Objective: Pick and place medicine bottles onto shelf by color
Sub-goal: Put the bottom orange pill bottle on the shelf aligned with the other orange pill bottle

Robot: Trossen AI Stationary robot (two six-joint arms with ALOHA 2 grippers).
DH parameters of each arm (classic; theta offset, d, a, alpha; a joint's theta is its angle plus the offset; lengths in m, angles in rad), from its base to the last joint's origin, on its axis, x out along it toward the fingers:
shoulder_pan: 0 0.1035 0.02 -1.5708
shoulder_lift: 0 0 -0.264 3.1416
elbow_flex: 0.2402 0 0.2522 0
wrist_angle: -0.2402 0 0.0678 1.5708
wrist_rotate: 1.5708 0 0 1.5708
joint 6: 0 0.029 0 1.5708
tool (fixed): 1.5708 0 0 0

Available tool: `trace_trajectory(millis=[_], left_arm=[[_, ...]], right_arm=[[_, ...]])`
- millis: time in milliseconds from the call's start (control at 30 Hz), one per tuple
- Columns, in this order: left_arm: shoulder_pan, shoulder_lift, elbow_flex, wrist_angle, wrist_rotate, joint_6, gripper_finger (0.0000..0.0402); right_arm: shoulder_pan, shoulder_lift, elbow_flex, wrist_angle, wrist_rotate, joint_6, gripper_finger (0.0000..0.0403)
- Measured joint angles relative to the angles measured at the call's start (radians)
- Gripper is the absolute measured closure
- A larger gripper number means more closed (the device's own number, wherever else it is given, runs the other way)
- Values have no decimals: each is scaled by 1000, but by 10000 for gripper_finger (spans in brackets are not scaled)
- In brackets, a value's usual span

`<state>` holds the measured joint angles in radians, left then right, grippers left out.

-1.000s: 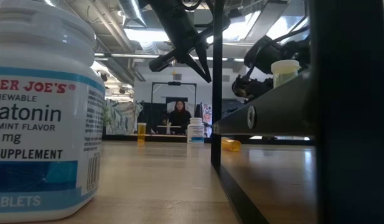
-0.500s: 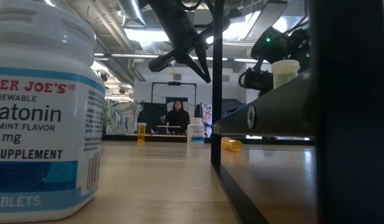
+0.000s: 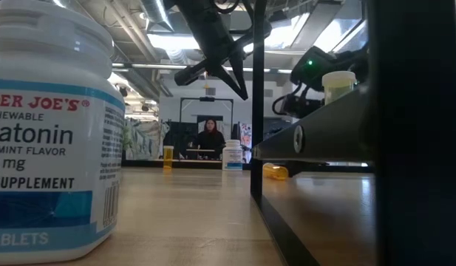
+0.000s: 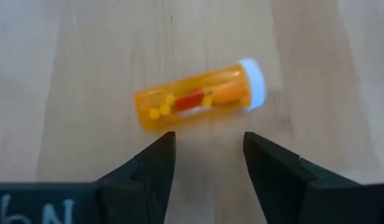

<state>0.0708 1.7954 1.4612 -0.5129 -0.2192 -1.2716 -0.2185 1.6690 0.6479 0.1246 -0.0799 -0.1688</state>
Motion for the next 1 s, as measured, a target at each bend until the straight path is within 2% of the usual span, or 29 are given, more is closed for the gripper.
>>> trace_trajectory(millis=[400, 633, 833, 1000], left_arm=[[0, 0, 0, -6, 0, 0, 399], [0, 0, 0, -21, 0, 0, 399], [0, 0, 0, -86, 0, -33, 399], [-2, 0, 0, -125, 22, -68, 399]], right_arm=[[1, 47, 0, 208, -75, -45, 211], [0, 52, 0, 235, -72, -67, 211], [0, -33, -1, 183, -59, 12, 211], [0, -176, -1, 38, -22, 57, 211]])
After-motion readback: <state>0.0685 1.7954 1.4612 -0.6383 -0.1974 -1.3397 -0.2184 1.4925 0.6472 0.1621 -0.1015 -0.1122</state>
